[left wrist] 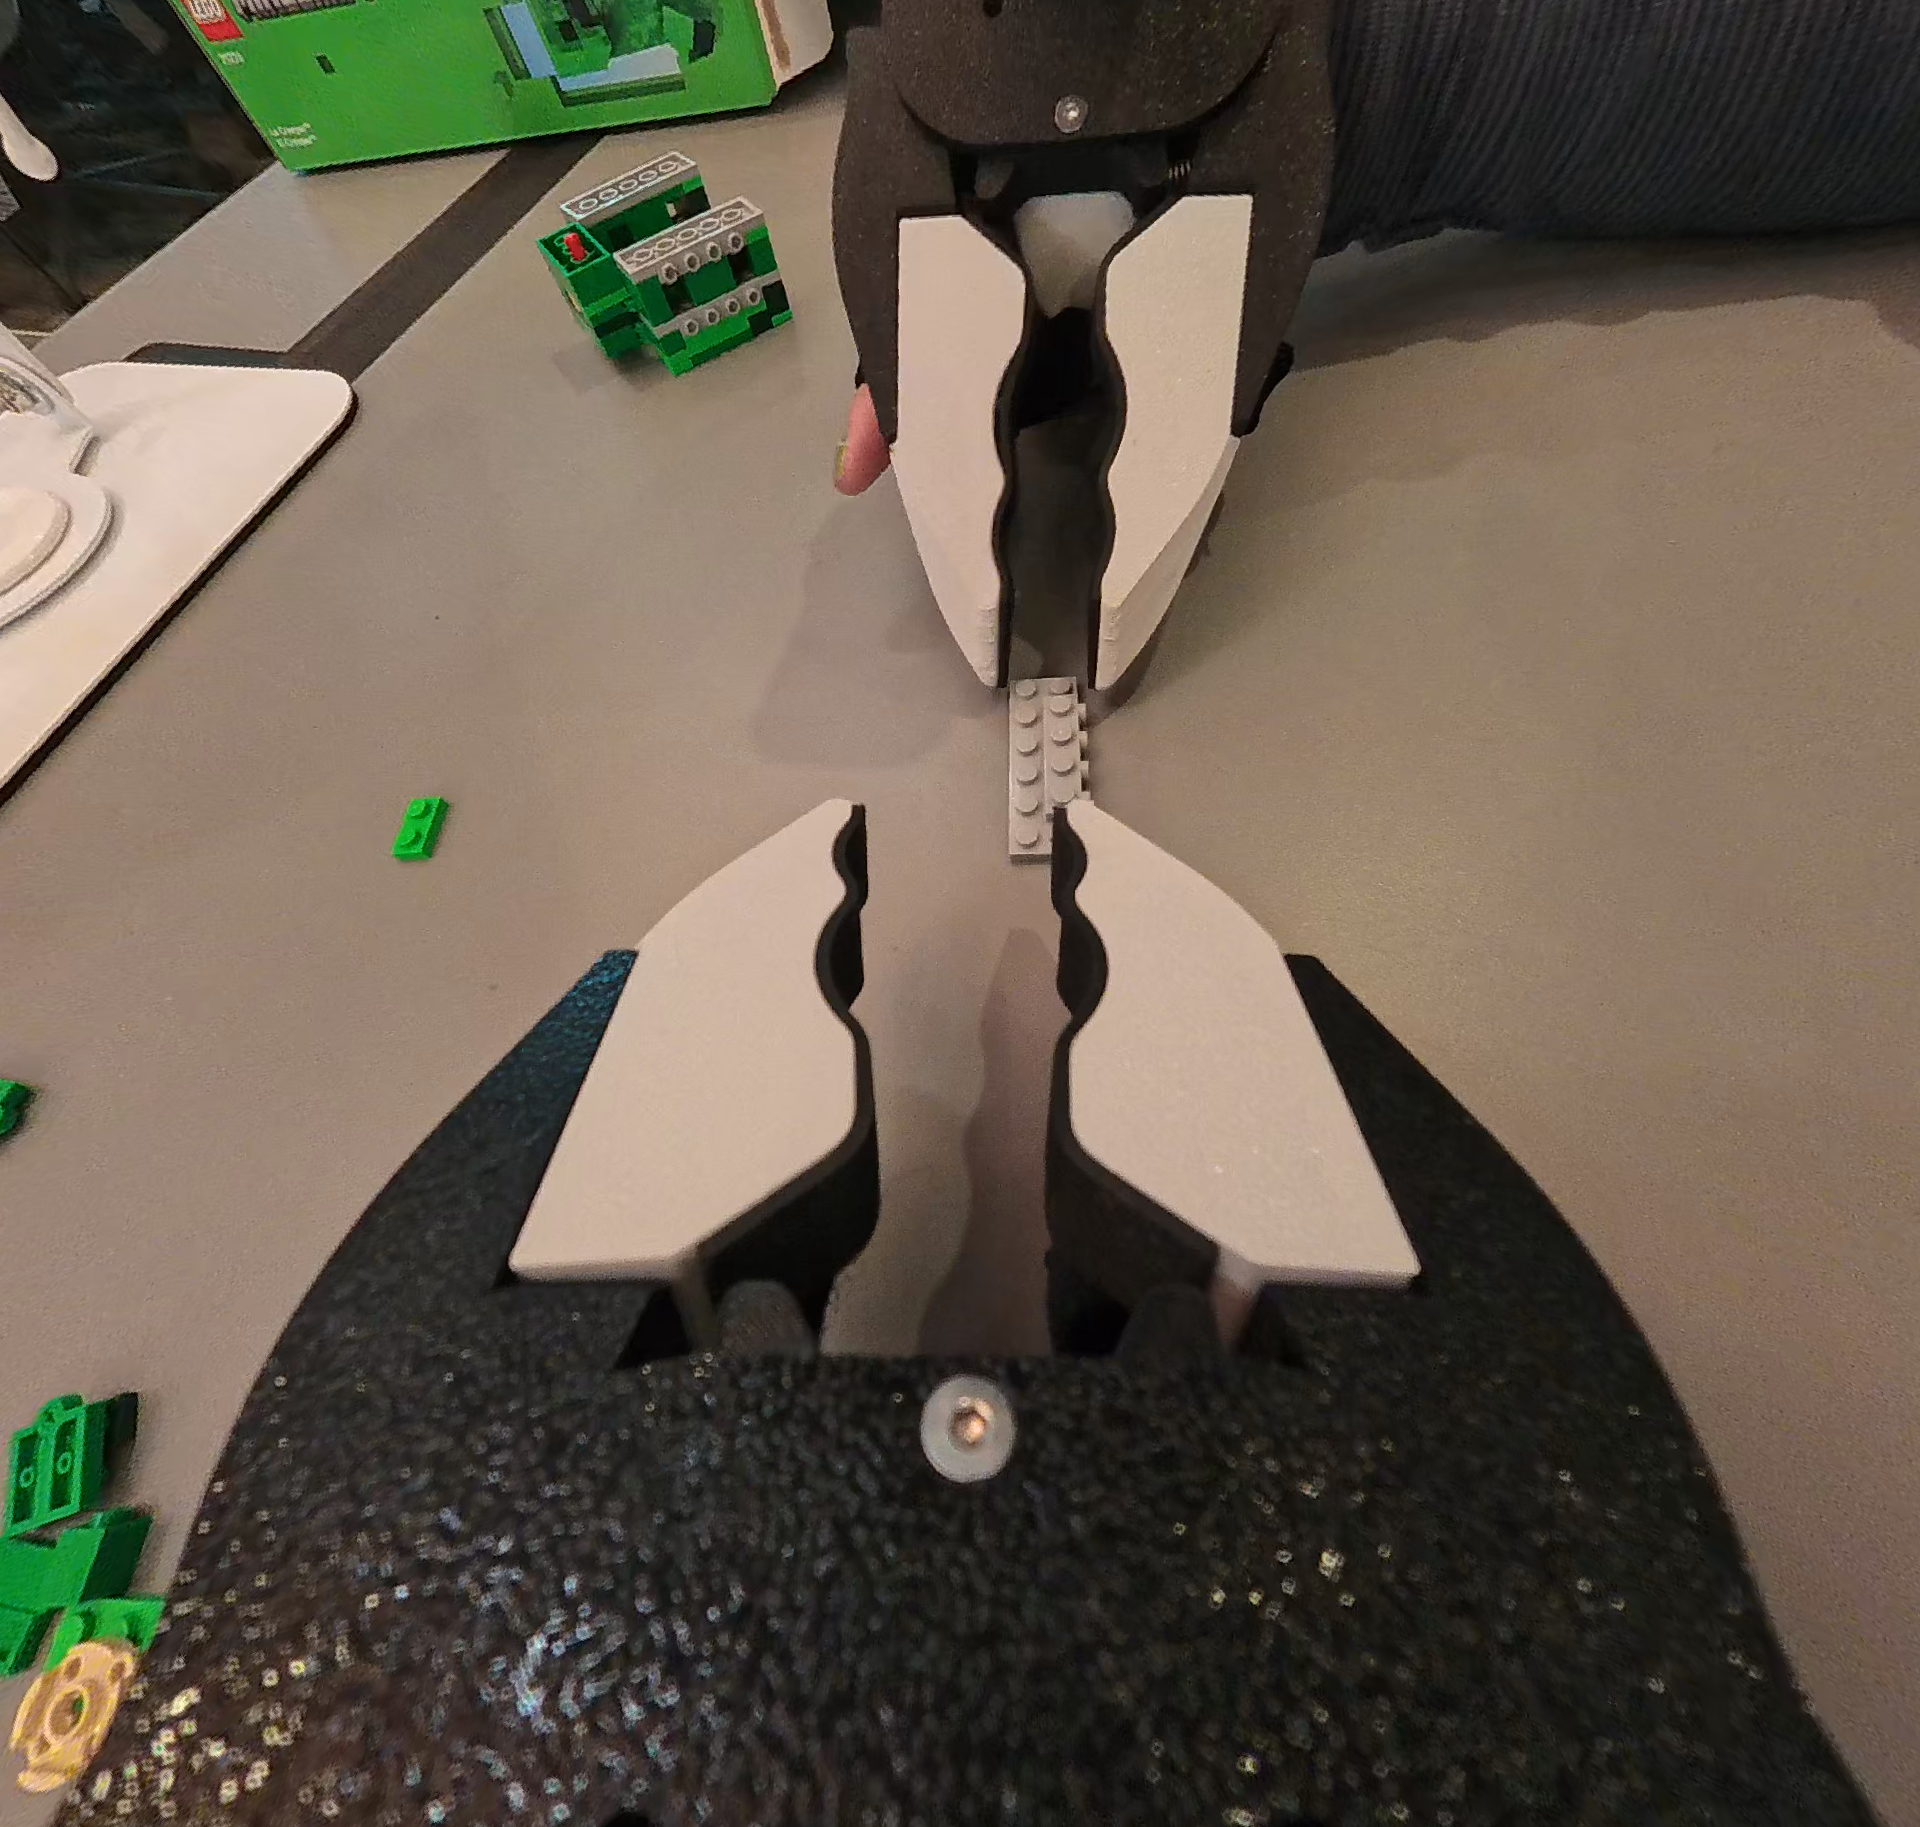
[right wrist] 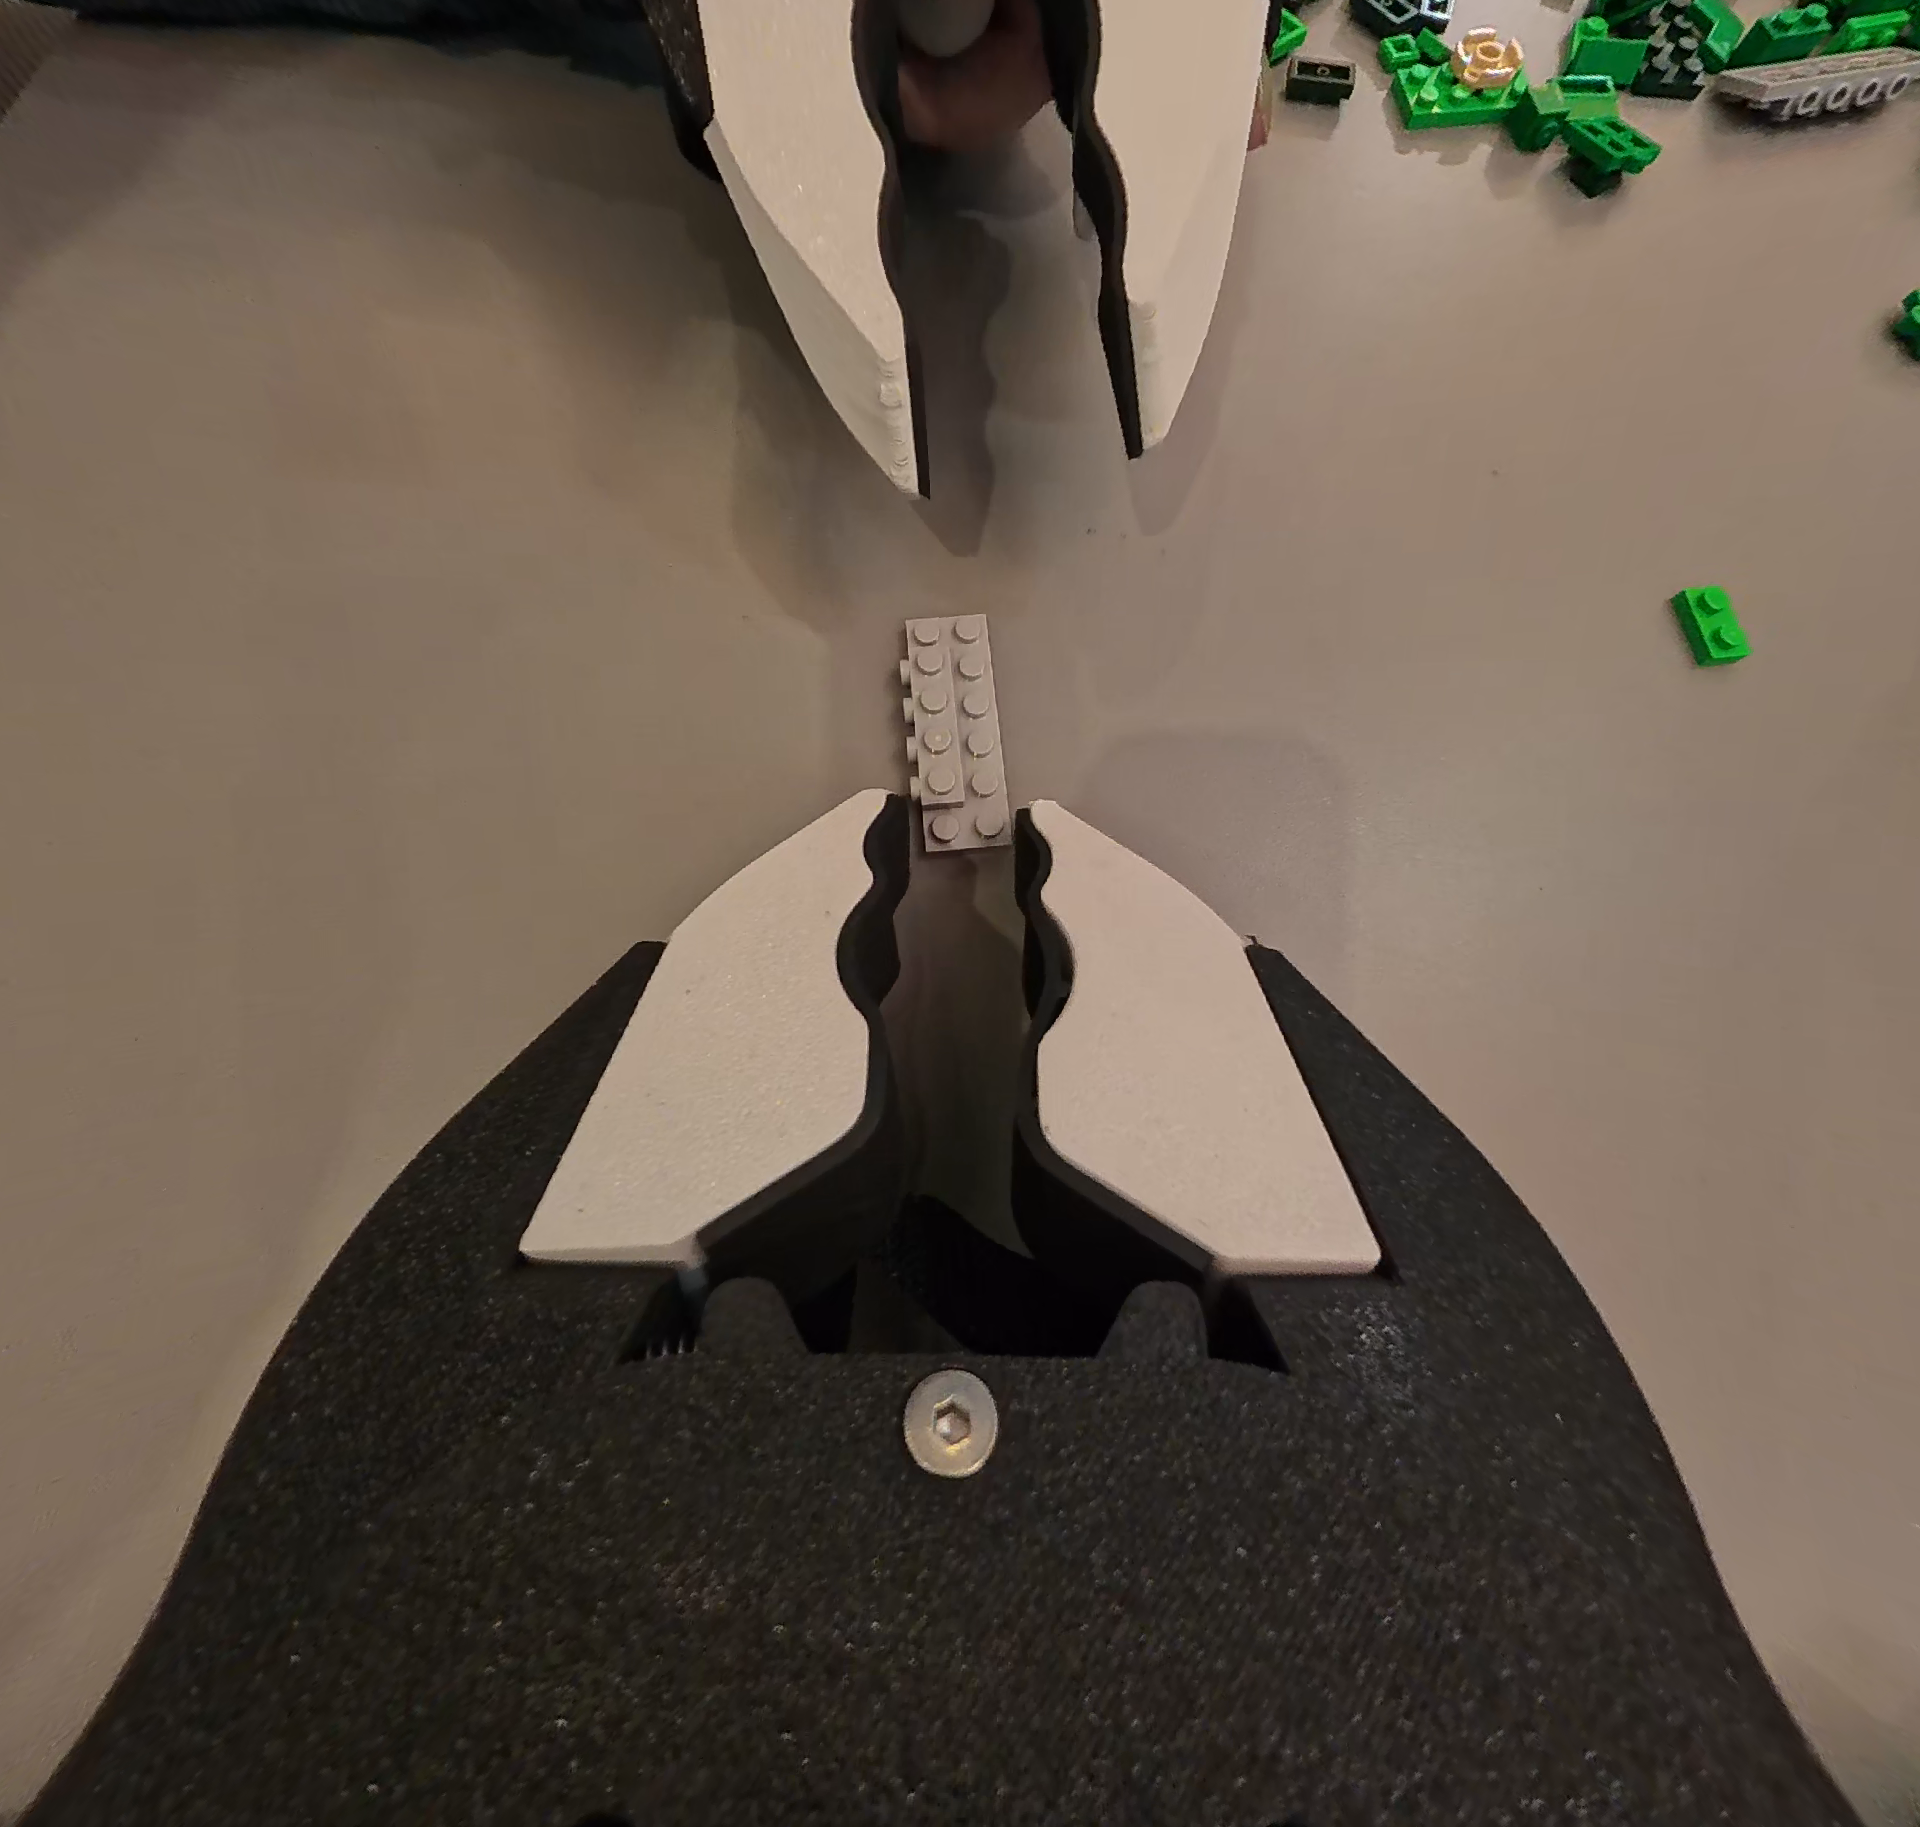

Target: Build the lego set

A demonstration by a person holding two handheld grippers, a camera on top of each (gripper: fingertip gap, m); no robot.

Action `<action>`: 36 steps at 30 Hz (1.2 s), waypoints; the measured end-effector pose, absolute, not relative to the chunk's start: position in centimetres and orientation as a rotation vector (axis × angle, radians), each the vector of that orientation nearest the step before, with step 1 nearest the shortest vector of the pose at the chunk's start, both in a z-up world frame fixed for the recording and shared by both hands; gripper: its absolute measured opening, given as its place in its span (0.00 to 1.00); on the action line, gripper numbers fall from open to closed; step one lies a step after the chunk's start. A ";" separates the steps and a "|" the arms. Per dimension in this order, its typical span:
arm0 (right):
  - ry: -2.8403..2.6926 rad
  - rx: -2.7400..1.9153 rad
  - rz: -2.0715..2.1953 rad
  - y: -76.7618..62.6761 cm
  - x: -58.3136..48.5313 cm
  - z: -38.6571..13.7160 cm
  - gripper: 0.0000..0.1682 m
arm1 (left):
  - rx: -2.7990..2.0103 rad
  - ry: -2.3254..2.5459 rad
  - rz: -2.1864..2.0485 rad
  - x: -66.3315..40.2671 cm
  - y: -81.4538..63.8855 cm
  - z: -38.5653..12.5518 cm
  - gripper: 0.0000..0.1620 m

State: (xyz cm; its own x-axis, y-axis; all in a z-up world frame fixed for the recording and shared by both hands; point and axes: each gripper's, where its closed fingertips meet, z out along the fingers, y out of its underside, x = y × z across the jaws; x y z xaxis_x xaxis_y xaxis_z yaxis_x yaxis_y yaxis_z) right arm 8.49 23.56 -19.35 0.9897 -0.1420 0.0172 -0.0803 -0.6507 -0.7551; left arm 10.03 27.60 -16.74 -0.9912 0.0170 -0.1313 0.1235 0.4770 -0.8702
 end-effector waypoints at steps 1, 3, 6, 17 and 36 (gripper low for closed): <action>0.153 -2.282 -0.094 23.6 8.5 -19.3 0.11 | 0.124 2.609 -1.550 10.0 27.6 -16.7 0.20; 0.150 -2.282 -0.094 23.6 8.5 -19.3 0.10 | 0.125 2.609 -1.548 10.0 27.6 -16.8 0.20; 0.147 -2.281 -0.095 23.6 8.5 -19.3 0.08 | 0.125 2.609 -1.548 10.0 27.6 -16.8 0.20; 0.277 -2.052 -0.195 23.3 10.8 -15.6 0.16 | 0.107 2.587 -1.549 10.4 27.7 -16.6 0.21; 1.173 -1.364 -1.300 2.7 37.8 0.6 0.13 | 0.032 2.535 -1.639 11.2 28.0 -15.6 0.21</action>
State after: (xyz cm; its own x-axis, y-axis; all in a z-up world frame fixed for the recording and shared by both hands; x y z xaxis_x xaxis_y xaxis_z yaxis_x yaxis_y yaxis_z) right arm 37.85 2.68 0.57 0.0017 -0.9877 0.1563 -0.0542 -0.1562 -0.9862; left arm 11.17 28.01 -15.59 -0.9922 -0.0487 -0.1144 0.0843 0.4122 -0.9072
